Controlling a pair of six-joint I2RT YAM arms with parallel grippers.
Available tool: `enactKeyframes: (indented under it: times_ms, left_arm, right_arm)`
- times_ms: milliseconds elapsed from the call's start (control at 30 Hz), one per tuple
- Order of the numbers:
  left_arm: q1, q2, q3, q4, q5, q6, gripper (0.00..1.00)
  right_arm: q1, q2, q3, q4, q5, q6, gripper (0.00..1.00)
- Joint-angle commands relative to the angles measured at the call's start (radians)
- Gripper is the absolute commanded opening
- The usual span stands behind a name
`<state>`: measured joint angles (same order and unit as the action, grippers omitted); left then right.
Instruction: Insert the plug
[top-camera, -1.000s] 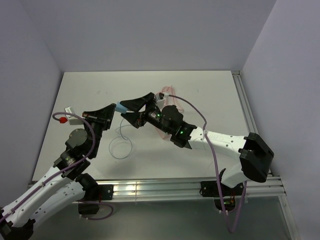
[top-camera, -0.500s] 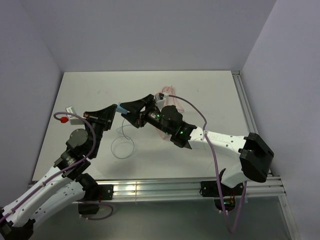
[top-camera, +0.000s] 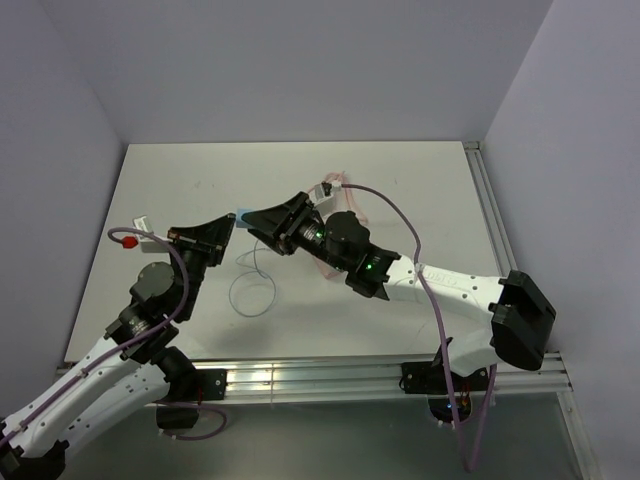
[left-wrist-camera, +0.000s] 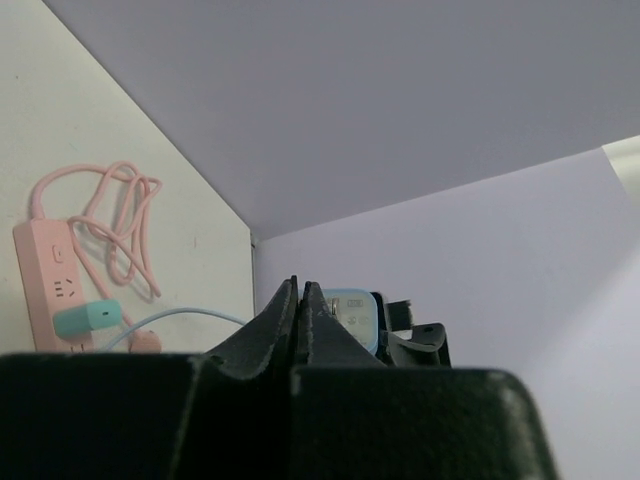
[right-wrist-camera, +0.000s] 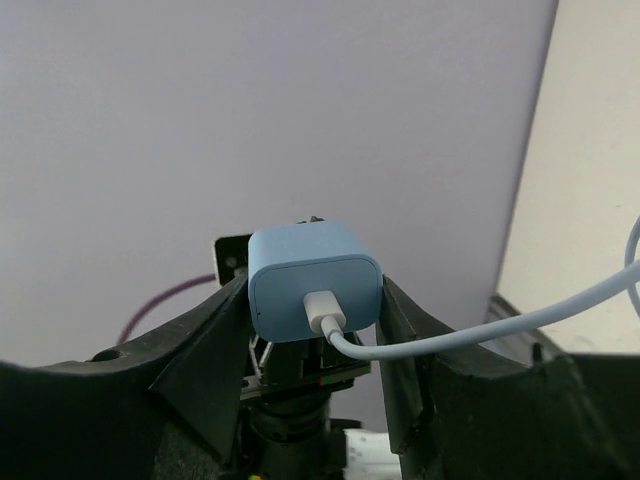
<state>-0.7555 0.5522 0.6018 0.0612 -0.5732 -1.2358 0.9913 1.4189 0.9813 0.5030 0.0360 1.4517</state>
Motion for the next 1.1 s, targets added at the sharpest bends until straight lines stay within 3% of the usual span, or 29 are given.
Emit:
enactKeyframes:
  times_ms: [0, 33, 100, 233, 267, 300, 400, 533, 600, 700, 800, 1033, 1067]
  left_arm:
    - [0.004, -0.014, 0.009, -0.101, -0.03, 0.01, 0.1]
    - [0.004, -0.005, 0.015, -0.11, -0.031, 0.012, 0.14]
    - [0.004, 0.005, 0.032, -0.151, -0.03, 0.013, 0.27]
    - [0.004, 0.006, 0.026, -0.158, 0.004, 0.091, 0.48]
    - [0.002, 0.0, 0.02, -0.159, 0.006, 0.102, 0.64]
    - [0.004, -0.02, 0.004, -0.167, 0.006, 0.102, 0.71]
    - [0.004, -0.063, -0.025, -0.224, 0.004, 0.11, 0.83]
    - [0.004, -0.161, -0.076, -0.187, 0.051, 0.194, 0.84]
    - [0.004, -0.189, -0.112, -0.092, 0.133, 0.283, 0.77]
    - [0.004, -0.202, -0.125, -0.07, 0.194, 0.325, 0.77]
    - [0.004, -0.18, -0.126, 0.029, 0.283, 0.373, 0.82]
    - [0.004, 0.024, -0.01, 0.14, 0.629, 0.547, 0.7]
    - [0.004, 0.046, 0.009, 0.132, 0.662, 0.588, 0.79]
  right_arm:
    - [-0.01, -0.075, 0.049, -0.006, 0.081, -0.163, 0.17]
    - [-0.01, -0.075, 0.054, -0.007, 0.073, -0.174, 0.08]
    - [-0.013, -0.072, 0.069, -0.023, 0.038, -0.214, 0.0]
    - [-0.014, -0.069, 0.086, -0.072, -0.005, -0.246, 0.0]
    - [-0.014, -0.072, 0.085, -0.076, -0.008, -0.252, 0.0]
    - [-0.016, -0.075, 0.089, -0.096, -0.015, -0.272, 0.0]
    - [-0.022, -0.093, 0.106, -0.165, -0.031, -0.327, 0.0]
    - [-0.051, -0.132, 0.132, -0.291, -0.1, -0.421, 0.0]
    - [-0.094, -0.147, 0.134, -0.355, -0.157, -0.462, 0.0]
    - [-0.169, -0.169, 0.148, -0.438, -0.253, -0.511, 0.0]
    - [-0.235, -0.173, 0.167, -0.484, -0.388, -0.575, 0.0]
    - [-0.276, -0.225, 0.151, -0.495, -0.544, -0.723, 0.0]
    - [-0.284, -0.23, 0.149, -0.495, -0.564, -0.725, 0.0]
